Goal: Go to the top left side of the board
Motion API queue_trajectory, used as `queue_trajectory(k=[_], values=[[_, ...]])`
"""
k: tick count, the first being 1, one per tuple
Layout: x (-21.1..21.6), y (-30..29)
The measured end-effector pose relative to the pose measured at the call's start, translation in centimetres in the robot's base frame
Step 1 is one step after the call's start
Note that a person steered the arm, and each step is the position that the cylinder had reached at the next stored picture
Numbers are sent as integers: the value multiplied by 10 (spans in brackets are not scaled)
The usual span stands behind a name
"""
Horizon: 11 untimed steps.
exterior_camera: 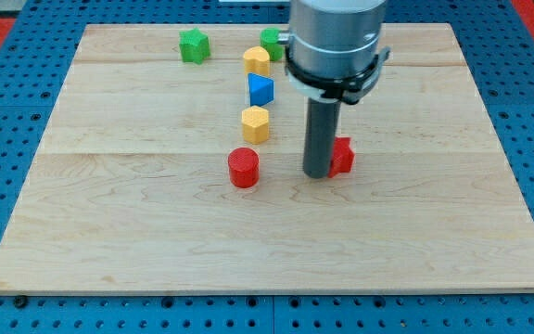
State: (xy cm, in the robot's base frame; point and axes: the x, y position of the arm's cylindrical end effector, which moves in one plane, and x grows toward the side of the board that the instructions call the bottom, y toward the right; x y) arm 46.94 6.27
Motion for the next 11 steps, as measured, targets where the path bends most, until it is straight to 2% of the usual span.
queue_trajectory(k=[1,2,3,4,5,6,9,11], values=[[-11,14],[-9,-30],[47,-81],[86,-174],[67,-307],[-6,-331],[-167,-331],[-236,-314]])
